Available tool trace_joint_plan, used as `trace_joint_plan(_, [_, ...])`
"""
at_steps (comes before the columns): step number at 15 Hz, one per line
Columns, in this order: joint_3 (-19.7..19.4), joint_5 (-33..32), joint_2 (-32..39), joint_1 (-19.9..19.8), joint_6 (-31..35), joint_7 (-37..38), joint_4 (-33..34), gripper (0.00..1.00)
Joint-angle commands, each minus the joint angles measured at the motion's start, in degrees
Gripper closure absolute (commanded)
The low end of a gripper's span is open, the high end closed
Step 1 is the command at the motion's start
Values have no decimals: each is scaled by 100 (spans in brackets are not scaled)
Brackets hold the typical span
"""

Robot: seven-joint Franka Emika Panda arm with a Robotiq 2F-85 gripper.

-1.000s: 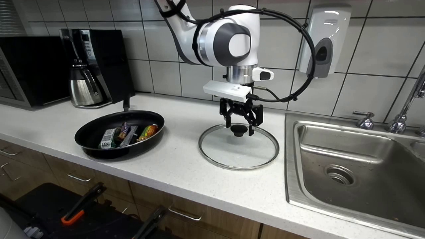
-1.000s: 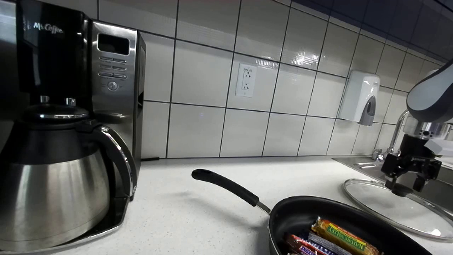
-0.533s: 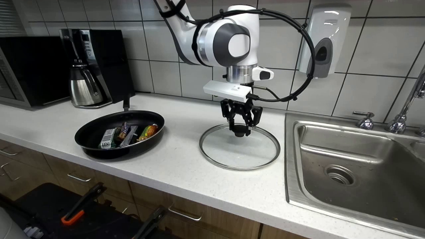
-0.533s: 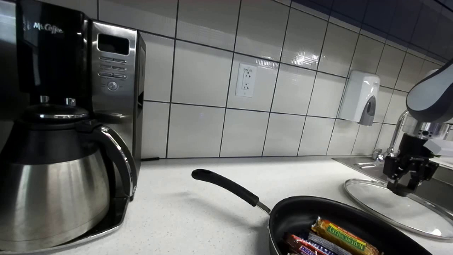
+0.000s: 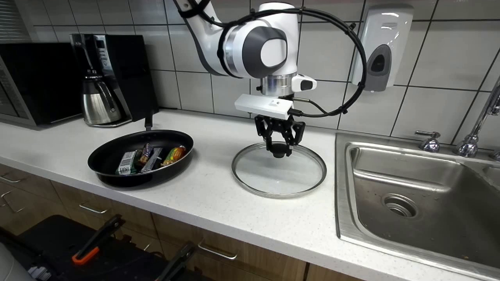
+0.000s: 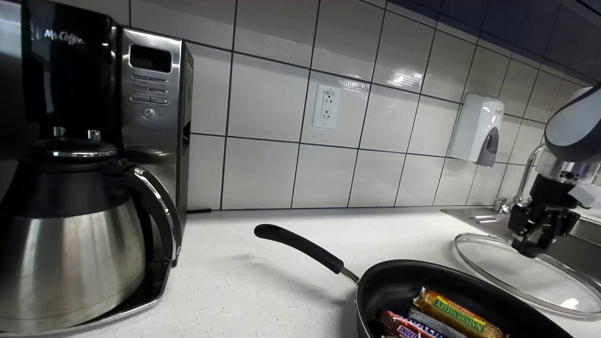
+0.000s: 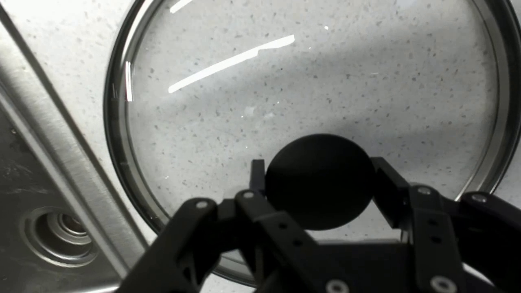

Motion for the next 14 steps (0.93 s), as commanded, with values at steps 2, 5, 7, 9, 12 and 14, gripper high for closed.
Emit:
trace_joint_plan(2, [173,-73,-720,-76,-142,-472,-358,61])
trace_joint_plan(5, [246,-31,-917,-61,-248,-779,-414,61])
trace_joint_plan(7, [286,-65,-1034,-19,-293,-928,-450,61])
trace_joint_plan(9, [349,-68,-1152,23,-396,-1158,-477,61])
trace_joint_plan(12, [420,-72,-1298,103,-637,-1482,-457,61])
trace_joint_plan(14, [465,-120,-1352,199,-773,-1590,-424,61])
